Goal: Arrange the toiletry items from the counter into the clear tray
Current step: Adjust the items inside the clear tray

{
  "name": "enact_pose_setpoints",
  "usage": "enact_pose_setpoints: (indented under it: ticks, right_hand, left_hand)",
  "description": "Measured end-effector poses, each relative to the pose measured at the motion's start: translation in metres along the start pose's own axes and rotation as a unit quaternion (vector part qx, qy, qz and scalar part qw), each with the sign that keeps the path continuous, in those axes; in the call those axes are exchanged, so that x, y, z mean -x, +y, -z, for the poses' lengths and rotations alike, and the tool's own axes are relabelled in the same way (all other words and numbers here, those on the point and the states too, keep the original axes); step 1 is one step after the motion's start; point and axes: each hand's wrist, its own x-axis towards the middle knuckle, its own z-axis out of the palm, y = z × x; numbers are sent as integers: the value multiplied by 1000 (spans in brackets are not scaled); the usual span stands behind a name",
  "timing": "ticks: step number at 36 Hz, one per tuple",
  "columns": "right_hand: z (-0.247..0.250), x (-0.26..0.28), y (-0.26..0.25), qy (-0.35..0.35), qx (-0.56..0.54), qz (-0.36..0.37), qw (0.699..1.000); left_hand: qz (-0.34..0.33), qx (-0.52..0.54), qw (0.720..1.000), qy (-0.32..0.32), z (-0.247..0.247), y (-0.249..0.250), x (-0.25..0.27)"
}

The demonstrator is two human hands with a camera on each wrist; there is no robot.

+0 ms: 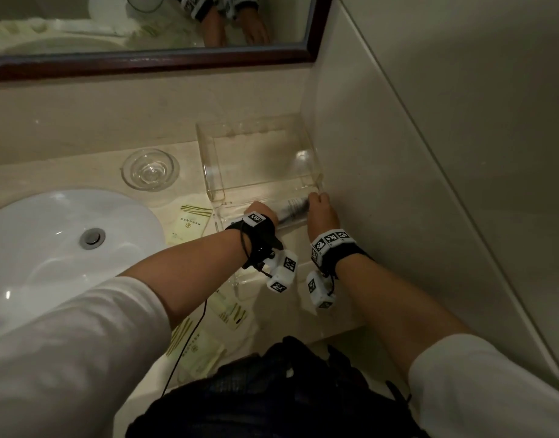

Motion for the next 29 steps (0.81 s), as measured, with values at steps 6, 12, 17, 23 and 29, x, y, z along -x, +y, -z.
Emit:
enact_pose_setpoints:
  ticks: [6,12,17,23,29]
  right_hand:
    - [0,-5,-3,-12,16,-24,1000]
    - [1,-8,-3,-8,7,-33,999]
    - [3,-9,-6,-1,-26,-60,998]
    - [8,-5,-8,-11,-54,-56,997]
    - [11,-1,-19,7,-84,-35,996]
  left_hand:
    - [-84,-90,992,11,4,0,-10]
    - [-83,-46,995,40,11,-4,1]
    - [-94,-38,993,59,11,-14,-5]
    - [-67,49,995,62,14,-26,-5]
    - [-55,114,991,44,22,-36,4]
